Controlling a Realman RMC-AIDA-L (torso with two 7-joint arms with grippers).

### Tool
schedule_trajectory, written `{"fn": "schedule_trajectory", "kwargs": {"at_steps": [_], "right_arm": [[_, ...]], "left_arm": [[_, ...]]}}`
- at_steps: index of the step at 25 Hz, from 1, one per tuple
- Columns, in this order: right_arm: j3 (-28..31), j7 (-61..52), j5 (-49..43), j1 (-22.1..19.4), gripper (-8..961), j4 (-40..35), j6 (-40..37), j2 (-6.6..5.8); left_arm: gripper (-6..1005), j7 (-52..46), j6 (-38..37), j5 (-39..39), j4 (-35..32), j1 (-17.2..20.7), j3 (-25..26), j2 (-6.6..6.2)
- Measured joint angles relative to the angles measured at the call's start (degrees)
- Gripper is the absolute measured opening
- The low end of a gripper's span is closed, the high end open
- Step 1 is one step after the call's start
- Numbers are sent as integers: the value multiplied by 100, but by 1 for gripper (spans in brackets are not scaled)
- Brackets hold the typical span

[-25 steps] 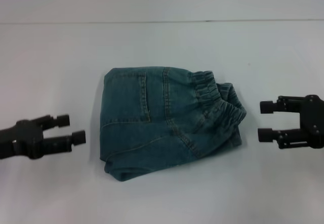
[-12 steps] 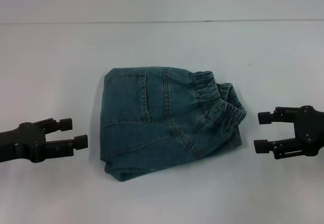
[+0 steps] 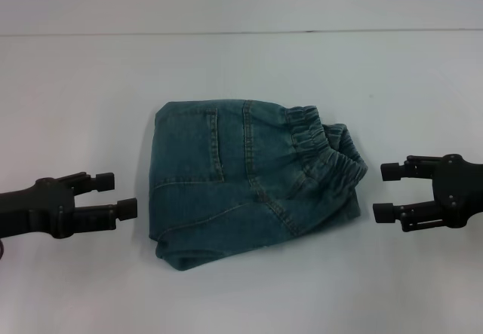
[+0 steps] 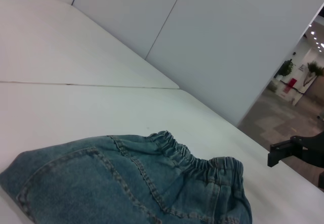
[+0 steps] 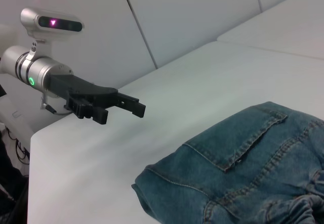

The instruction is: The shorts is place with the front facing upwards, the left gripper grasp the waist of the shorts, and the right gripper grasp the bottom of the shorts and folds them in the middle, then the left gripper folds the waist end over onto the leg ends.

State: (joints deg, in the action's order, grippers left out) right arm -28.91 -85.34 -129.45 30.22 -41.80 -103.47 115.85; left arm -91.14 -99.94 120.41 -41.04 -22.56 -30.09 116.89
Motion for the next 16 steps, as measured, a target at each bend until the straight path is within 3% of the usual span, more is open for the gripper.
{"fn": "schedule_trajectory", "kwargs": {"at_steps": [16], "right_arm": [[0,0,7,44,947,-3,88,66]], "left_arm": [[950,-50,0,29,0,-54,-145,1]]}}
